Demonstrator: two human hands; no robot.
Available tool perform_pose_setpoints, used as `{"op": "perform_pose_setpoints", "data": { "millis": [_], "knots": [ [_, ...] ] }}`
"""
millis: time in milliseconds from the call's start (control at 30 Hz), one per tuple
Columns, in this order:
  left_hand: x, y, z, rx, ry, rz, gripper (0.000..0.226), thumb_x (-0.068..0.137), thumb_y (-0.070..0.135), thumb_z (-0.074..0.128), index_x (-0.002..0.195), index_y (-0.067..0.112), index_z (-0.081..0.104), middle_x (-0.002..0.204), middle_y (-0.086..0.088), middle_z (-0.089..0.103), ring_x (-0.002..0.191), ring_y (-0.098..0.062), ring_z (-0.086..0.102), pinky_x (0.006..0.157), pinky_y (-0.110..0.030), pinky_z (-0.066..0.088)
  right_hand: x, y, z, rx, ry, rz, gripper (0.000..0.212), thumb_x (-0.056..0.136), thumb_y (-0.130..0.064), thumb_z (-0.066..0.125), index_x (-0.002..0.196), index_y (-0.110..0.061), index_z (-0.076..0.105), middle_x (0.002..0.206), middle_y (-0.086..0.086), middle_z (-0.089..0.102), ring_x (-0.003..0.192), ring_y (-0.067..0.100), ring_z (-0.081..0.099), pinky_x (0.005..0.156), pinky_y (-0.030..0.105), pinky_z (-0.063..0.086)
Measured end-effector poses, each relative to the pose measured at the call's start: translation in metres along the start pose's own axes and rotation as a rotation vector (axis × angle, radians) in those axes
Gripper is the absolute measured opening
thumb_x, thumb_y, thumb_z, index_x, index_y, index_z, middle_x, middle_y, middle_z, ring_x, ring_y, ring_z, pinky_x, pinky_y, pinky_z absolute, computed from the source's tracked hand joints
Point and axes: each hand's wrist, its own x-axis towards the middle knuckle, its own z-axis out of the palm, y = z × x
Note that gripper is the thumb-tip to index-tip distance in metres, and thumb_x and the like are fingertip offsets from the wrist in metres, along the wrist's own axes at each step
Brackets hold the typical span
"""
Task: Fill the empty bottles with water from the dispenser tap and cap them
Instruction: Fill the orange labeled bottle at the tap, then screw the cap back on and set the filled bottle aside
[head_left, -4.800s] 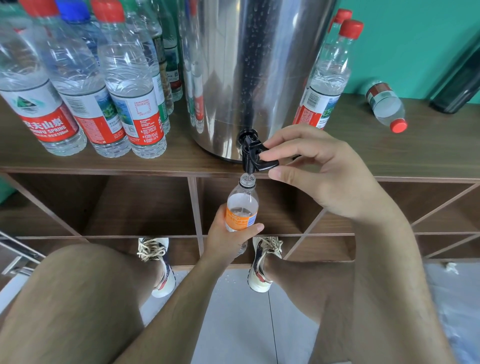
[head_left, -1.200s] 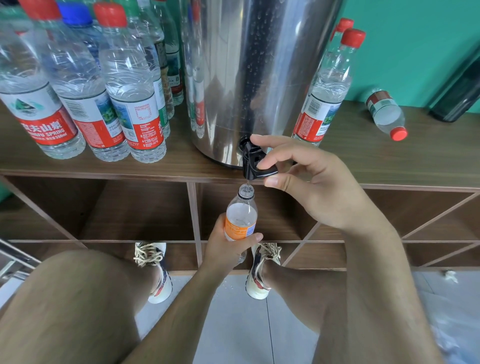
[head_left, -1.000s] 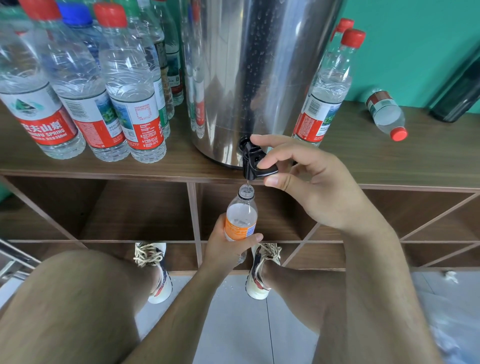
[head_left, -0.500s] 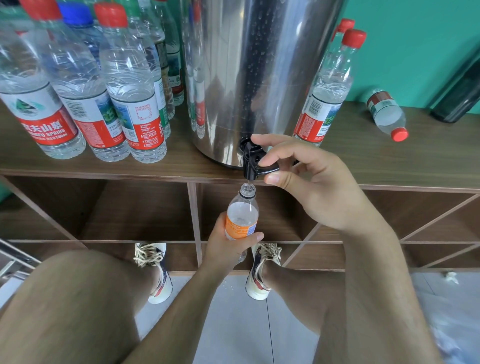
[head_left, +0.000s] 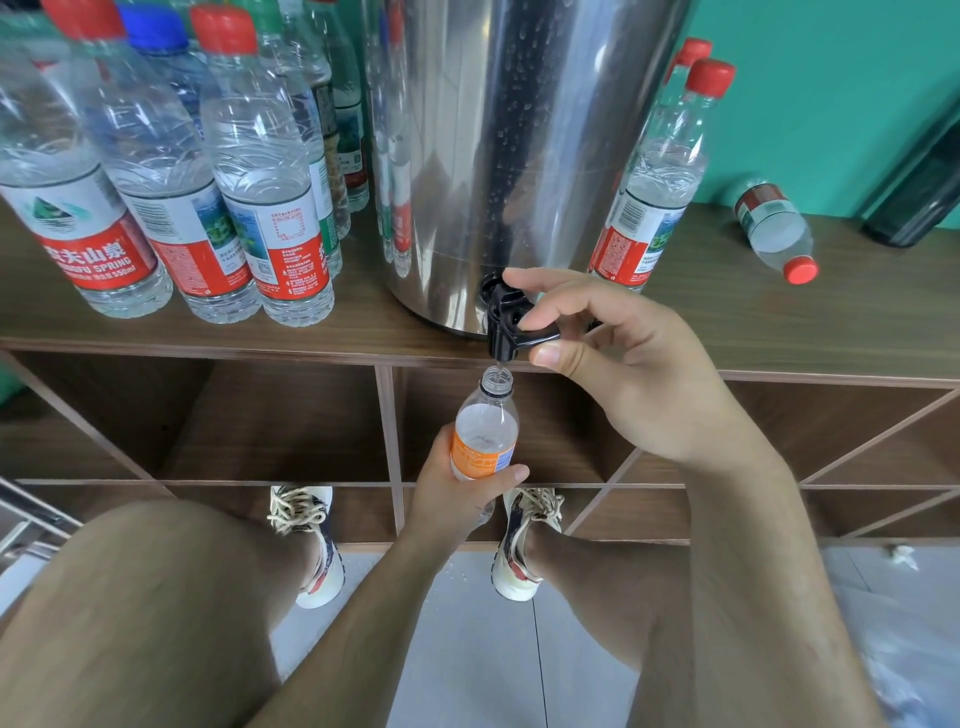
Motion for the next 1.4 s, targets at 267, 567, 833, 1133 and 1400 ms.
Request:
{"op": "perform_pose_setpoints", "data": {
  "millis": [267, 567, 833, 1133, 1400],
  "knots": [
    [-0.001, 0.001, 0.000, 0.009, -0.007, -0.009, 0.058, 0.072, 0.029, 0.093, 0.108, 0.047, 0.052, 0.103, 0.026, 0.064, 0.092, 0.009, 0.064, 0.062, -0.006, 0.047, 0.001, -0.001, 0.000, 0.014, 0.004, 0.005, 0.018, 0.094, -0.012, 0.070, 0.104, -0.027, 0.067, 0.141, -0.012, 0.065, 0.085, 0.035, 0.052, 0.076, 0.030, 0.045],
    [-0.002, 0.000, -0.002, -0.010, -0.004, 0.004, 0.059, 0.071, 0.029, 0.094, 0.112, 0.045, 0.055, 0.108, 0.022, 0.069, 0.101, -0.001, 0.067, 0.069, -0.009, 0.050, 0.003, -0.003, 0.002, 0.033, 0.020, -0.005, 0.021, 0.095, -0.009, 0.069, 0.103, -0.028, 0.066, 0.138, -0.007, 0.067, 0.086, 0.028, 0.056, 0.079, 0.026, 0.045],
    [-0.001, 0.000, -0.003, -0.028, -0.007, 0.005, 0.061, 0.069, 0.028, 0.095, 0.114, 0.045, 0.056, 0.104, 0.024, 0.071, 0.098, 0.002, 0.068, 0.075, -0.013, 0.052, 0.014, -0.006, 0.012, 0.032, 0.177, -0.012, 0.013, 0.103, -0.022, 0.060, 0.114, -0.022, 0.068, 0.098, -0.017, 0.072, 0.081, 0.004, 0.064, 0.076, 0.022, 0.049],
    [-0.002, 0.002, -0.002, -0.031, -0.011, 0.038, 0.059, 0.070, 0.023, 0.095, 0.113, 0.041, 0.059, 0.102, 0.024, 0.072, 0.096, 0.003, 0.068, 0.075, -0.013, 0.052, 0.007, 0.006, 0.011, -0.008, 0.235, 0.062, 0.017, 0.099, -0.025, 0.071, 0.110, -0.038, 0.070, 0.101, -0.016, 0.075, 0.087, 0.029, 0.064, 0.074, 0.034, 0.052],
    [-0.007, 0.004, -0.001, -0.038, -0.005, 0.010, 0.059, 0.070, 0.021, 0.095, 0.113, 0.040, 0.060, 0.099, 0.017, 0.074, 0.094, -0.007, 0.071, 0.062, -0.013, 0.054, -0.018, 0.051, -0.007, -0.226, 0.462, 0.298, 0.023, 0.090, -0.021, 0.081, 0.113, -0.020, 0.074, 0.091, -0.010, 0.070, 0.076, 0.003, 0.056, 0.078, 0.021, 0.050]
  ]
}}
